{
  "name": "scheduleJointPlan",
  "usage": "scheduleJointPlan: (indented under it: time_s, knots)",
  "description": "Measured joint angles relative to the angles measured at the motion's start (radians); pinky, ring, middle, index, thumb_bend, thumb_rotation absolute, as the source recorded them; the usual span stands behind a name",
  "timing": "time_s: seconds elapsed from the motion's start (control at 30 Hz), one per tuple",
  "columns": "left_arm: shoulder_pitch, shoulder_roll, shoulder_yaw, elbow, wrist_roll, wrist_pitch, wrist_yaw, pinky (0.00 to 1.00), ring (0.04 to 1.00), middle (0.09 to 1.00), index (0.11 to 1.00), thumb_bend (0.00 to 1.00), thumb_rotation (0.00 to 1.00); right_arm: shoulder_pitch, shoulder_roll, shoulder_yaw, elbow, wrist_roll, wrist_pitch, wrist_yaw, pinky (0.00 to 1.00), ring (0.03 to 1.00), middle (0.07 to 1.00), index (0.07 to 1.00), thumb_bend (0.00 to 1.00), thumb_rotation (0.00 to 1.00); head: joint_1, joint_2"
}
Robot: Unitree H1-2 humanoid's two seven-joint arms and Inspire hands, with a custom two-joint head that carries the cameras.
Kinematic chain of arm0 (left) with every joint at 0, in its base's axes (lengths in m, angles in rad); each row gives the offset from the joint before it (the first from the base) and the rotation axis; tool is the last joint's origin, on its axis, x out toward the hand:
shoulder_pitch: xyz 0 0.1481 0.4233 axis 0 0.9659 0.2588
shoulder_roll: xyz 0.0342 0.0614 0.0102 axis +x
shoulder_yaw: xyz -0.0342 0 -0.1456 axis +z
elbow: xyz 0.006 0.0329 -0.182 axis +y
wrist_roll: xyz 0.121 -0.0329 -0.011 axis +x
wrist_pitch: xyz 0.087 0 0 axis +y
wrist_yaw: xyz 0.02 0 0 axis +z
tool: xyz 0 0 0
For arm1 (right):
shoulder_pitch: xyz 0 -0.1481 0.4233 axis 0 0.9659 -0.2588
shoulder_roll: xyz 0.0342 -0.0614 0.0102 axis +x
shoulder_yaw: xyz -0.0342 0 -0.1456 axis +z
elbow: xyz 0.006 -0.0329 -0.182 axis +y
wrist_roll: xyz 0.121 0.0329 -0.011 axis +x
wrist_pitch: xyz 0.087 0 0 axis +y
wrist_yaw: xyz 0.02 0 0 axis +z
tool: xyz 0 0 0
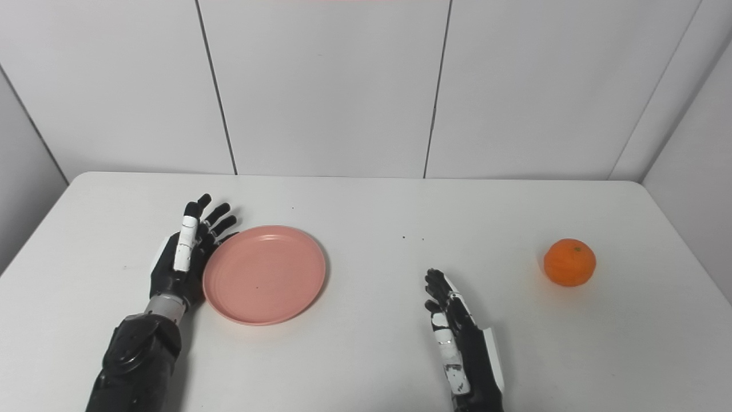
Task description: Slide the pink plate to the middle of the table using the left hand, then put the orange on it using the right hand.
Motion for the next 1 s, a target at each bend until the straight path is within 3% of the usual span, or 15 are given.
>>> scheduleJointPlan:
  time_s: [1.0]
  knots:
    - [-0.01, -0.081, -0.039, 0.013, 0.007, 0.001, -0.002, 0.74, 0.858, 0.887, 0.968, 0.94, 0.83, -0.03, 0.071, 0.033, 0.04, -0.05, 0.001, -0.023, 0.87, 0.9, 0.896, 0.874, 0.8, 0.95, -0.149, 0.005]
